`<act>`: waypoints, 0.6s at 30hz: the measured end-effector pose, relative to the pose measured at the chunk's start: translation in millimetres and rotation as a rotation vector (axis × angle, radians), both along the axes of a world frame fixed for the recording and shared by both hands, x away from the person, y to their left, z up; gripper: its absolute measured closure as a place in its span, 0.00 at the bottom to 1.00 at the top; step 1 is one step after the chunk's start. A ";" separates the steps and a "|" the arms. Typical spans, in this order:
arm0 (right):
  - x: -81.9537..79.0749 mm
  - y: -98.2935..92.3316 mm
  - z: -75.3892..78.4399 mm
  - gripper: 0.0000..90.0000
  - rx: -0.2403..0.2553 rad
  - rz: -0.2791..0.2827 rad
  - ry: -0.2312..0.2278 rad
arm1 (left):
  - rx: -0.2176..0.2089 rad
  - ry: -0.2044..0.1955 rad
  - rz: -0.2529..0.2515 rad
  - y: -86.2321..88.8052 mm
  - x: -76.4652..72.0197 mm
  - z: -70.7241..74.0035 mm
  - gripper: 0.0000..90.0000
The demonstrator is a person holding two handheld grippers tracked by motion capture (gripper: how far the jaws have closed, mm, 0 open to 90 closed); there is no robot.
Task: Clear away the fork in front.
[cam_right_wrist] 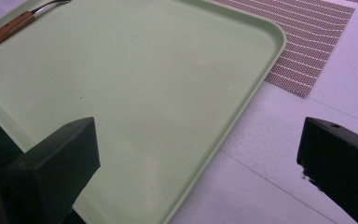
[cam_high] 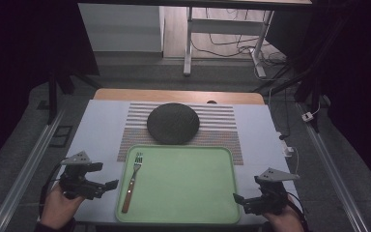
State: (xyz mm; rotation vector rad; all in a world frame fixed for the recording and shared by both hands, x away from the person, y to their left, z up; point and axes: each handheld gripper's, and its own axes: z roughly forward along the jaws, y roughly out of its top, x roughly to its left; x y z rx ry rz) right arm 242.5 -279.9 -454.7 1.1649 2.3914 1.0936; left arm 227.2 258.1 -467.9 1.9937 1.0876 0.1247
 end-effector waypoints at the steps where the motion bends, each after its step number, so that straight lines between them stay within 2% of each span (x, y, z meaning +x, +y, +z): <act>1: -0.1 0.0 0.1 0.00 0.000 0.001 -0.001 | -0.003 -0.002 0.003 2.2 -3.7 -1.0 0.01; 6: -0.1 0.4 0.2 0.00 -0.002 0.001 -0.001 | -0.018 0.003 0.009 11.3 -17.3 -6.3 0.00; 9: -0.2 0.6 0.2 0.00 -0.002 0.001 0.000 | -0.009 0.011 0.017 14.9 -23.3 -8.4 0.00; 12: 0.1 0.6 0.1 0.00 -0.002 0.001 0.001 | 0.000 0.002 0.029 16.8 -28.7 -7.3 0.00; 18: 0.0 0.8 -0.3 0.00 -0.010 0.003 0.001 | 0.012 0.015 0.055 17.6 -30.2 -7.0 0.00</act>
